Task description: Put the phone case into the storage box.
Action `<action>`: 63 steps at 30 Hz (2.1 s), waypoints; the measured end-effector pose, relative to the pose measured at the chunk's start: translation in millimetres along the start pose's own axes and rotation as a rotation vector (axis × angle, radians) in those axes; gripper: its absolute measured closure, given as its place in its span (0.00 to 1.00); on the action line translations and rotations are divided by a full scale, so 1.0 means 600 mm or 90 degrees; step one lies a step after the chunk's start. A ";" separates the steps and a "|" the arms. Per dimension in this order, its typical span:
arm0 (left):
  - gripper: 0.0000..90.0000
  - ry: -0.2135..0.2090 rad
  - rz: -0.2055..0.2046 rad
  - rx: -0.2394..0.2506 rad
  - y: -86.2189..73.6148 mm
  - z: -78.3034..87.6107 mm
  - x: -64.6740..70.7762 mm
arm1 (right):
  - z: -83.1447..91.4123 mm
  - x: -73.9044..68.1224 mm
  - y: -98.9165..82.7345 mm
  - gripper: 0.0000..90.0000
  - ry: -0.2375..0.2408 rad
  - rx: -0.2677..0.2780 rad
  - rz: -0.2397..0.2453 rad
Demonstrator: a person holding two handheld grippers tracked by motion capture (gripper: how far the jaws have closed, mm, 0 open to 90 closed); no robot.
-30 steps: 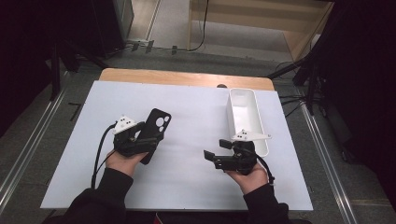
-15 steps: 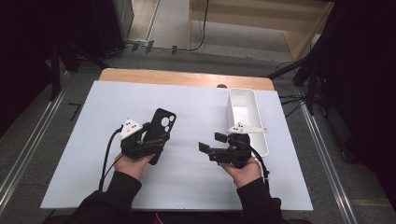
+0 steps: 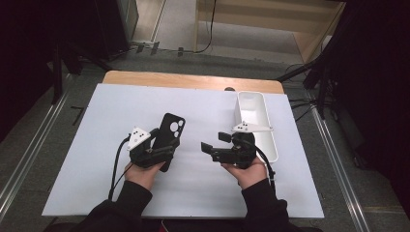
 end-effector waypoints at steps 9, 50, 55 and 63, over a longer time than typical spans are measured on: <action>0.15 -0.010 0.015 0.016 -0.008 -0.003 0.013 | -0.015 -0.008 0.020 0.23 0.019 -0.001 -0.004; 0.15 -0.007 -0.056 0.036 -0.017 -0.007 0.048 | -0.088 -0.005 0.045 0.29 0.041 -0.018 -0.049; 0.15 -0.009 -0.062 0.038 -0.018 -0.007 0.051 | -0.100 -0.006 0.047 0.31 0.052 -0.025 -0.058; 0.15 -0.014 -0.057 0.038 -0.018 -0.008 0.053 | -0.113 -0.009 0.043 0.36 0.061 -0.043 -0.085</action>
Point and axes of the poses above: each handheld gripper's, and its own axes: z roughly backward along the jaws, y roughly out of its top, x roughly to its right, the point moved 7 cm from there along -z, roughly forward along the jaws, and after that the axes turned 4 degrees about x, right-handed, at the moved point
